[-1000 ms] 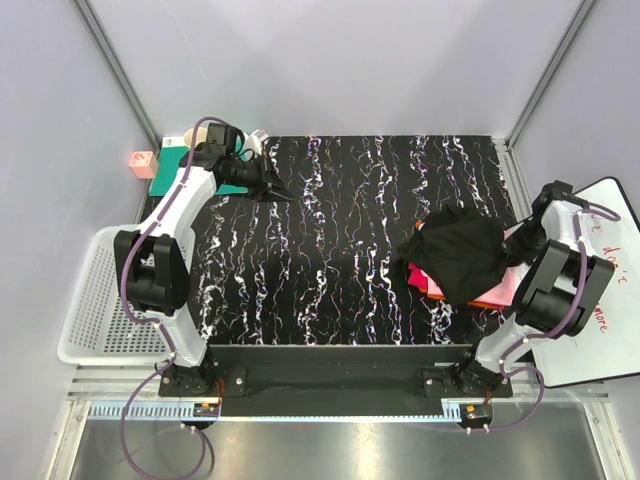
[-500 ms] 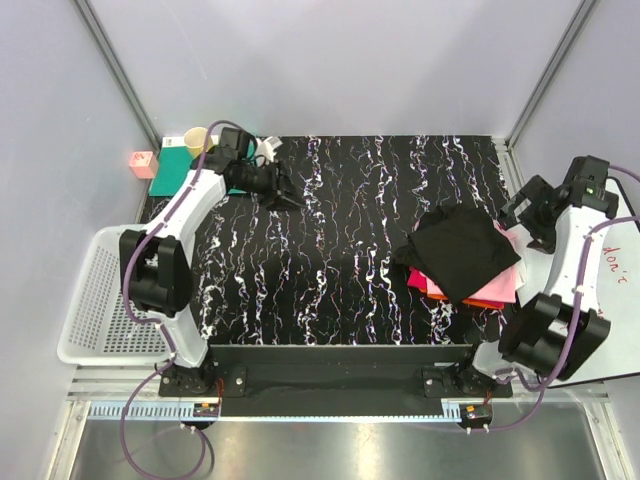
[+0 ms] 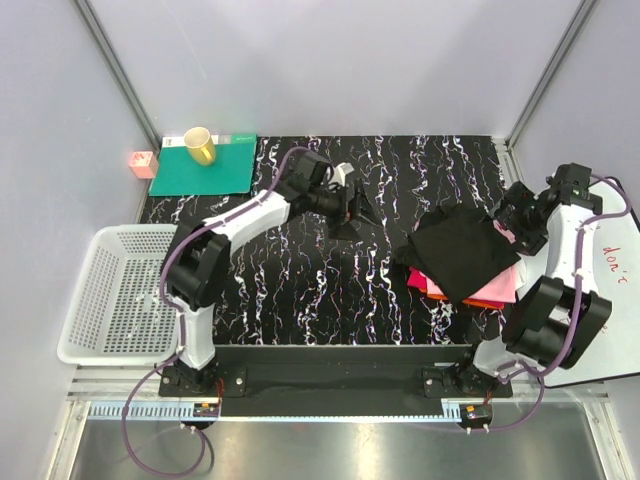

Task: Fold and stack the t-shirts
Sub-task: Neatly place the folded tshirt to the corner

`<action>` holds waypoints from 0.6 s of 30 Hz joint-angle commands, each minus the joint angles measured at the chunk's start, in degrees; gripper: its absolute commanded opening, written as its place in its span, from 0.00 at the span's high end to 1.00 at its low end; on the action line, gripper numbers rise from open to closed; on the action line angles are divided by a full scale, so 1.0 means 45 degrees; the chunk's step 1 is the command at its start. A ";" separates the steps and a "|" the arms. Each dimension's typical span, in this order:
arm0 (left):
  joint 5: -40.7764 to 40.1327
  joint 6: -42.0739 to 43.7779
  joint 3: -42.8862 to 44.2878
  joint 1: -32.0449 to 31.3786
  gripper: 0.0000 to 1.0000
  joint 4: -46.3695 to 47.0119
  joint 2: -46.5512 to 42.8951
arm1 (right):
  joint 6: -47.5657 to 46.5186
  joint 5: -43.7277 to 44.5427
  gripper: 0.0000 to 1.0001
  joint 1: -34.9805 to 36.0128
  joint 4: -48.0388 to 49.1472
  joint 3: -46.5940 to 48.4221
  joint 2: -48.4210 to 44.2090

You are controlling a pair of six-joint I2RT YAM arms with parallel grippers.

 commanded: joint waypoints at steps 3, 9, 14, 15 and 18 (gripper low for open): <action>0.0224 -0.2948 0.1382 -0.1432 0.01 0.3501 0.1598 | -0.0574 0.0056 0.00 0.0689 0.0885 0.1476 0.1352; -0.0674 -0.3477 0.3217 -0.2195 0.01 0.2918 0.3222 | -0.0730 0.0954 0.00 0.1509 0.0963 0.2258 0.2526; -0.1885 -0.1974 0.5504 -0.2624 0.01 -0.0480 0.4434 | -0.0808 0.0876 0.00 0.1608 0.1042 0.2610 0.3384; -0.2002 -0.1915 0.5563 -0.2664 0.01 -0.0696 0.4570 | -0.0847 0.0837 0.00 0.1608 0.1042 0.2649 0.3464; -0.2821 -0.1486 0.5155 -0.2703 0.01 -0.1400 0.4301 | -0.0964 0.0798 0.00 0.1627 0.1100 0.2863 0.3640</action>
